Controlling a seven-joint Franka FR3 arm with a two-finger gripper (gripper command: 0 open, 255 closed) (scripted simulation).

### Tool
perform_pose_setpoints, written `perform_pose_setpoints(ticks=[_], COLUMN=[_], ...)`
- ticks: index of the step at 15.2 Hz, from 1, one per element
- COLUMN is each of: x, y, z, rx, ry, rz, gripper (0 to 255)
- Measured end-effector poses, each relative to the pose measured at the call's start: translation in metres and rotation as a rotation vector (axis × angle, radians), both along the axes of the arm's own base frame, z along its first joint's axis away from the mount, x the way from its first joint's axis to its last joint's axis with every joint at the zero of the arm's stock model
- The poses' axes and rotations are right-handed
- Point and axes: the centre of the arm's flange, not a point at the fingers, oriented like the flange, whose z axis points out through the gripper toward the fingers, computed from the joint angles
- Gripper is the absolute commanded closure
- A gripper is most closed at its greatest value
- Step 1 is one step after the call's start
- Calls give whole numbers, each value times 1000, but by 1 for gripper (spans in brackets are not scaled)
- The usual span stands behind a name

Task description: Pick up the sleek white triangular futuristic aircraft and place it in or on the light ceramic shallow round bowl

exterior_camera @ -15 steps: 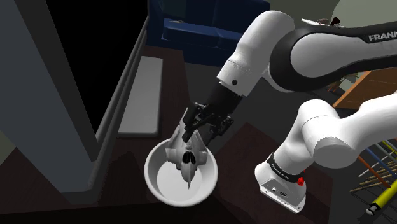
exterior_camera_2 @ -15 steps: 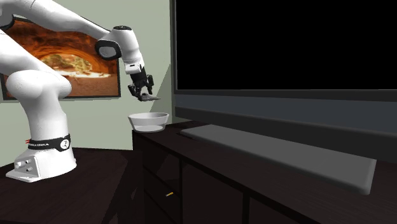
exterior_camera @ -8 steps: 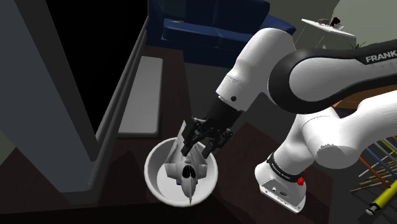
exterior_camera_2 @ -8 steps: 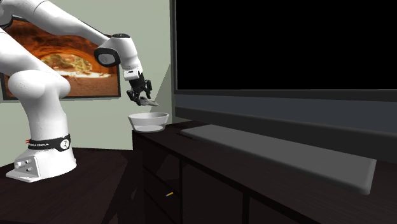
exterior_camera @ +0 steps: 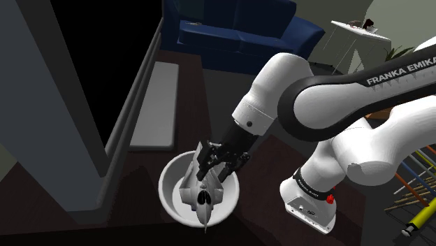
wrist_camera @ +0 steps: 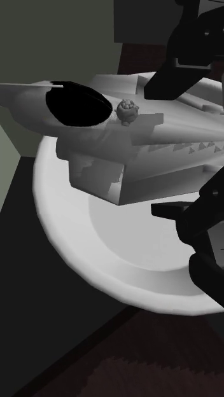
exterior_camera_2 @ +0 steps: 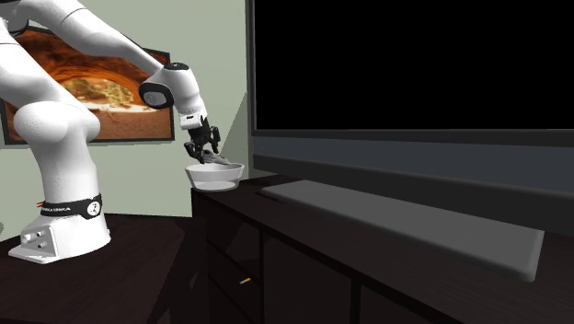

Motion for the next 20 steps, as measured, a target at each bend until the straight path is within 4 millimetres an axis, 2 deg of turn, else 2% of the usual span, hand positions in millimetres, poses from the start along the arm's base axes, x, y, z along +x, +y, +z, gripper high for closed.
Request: perform_pose_setpoints(ticks=[2, 7, 8, 14, 18, 20], x=[0, 0, 0, 0, -3, -3], y=[-1, -1, -1, -1, -19, -23], z=[-8, -9, -10, -9, 24, 30], rx=[-1, 0, 0, 0, 3, 1], ry=[0, -1, -1, -1, -3, -2], rz=[0, 0, 0, 0, -2, -1], gripper=[255, 255, 0, 0, 0, 0])
